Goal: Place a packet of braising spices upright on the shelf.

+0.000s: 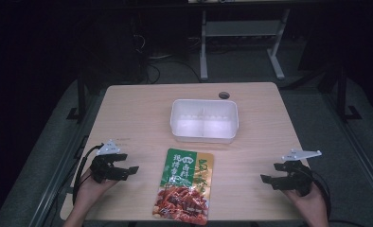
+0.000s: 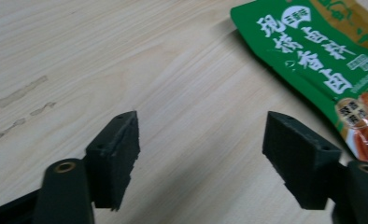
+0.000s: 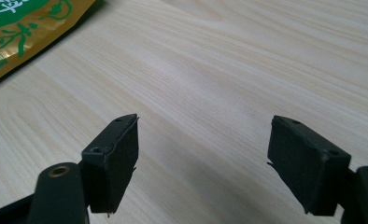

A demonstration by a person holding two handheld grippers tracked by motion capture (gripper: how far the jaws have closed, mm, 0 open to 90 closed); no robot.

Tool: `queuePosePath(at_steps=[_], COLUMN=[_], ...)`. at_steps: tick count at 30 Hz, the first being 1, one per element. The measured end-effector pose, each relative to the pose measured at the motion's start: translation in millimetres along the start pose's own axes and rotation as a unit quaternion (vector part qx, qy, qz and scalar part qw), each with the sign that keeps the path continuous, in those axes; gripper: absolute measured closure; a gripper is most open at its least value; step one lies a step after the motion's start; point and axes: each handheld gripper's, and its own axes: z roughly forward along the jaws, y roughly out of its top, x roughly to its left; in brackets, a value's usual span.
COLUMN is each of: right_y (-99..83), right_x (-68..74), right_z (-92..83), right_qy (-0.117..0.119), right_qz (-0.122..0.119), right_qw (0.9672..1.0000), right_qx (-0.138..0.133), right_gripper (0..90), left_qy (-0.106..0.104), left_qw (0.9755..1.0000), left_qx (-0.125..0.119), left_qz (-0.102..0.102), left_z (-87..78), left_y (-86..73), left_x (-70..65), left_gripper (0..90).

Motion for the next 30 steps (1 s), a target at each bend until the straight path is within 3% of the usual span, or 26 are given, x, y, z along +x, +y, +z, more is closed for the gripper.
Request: queuePosePath(at_steps=[5, 16, 26, 30], right_y=[0.3, 0.7, 1.7, 2.8], right_x=[2.0, 1.7, 3.6, 5.4], right_z=[-0.1, 1.5, 2.4, 3.8], right_qy=[-0.001, 0.002, 0.007, 0.011], right_qz=[-0.003, -0.005, -0.005, -0.007], right_qw=[1.0000, 1.0000, 1.0000, 0.9999], right_qx=[-0.001, 0.001, -0.001, 0.000], right_gripper=[24.2, 24.3, 24.2, 23.7], left_qy=[-0.013, -0.054, -0.086, -0.099], left_qw=[0.9999, 0.9984, 0.9946, 0.9914], left_qx=[0.004, -0.003, 0.016, 0.030], left_qz=[0.010, 0.017, 0.055, 0.081], left_z=[-2.3, -4.7, -0.2, 6.2], left_y=[2.9, 7.7, 12.7, 14.5], left_x=[-8.5, -19.0, -37.1, -49.3], left_gripper=[34.1, 54.5, 72.7, 75.9])
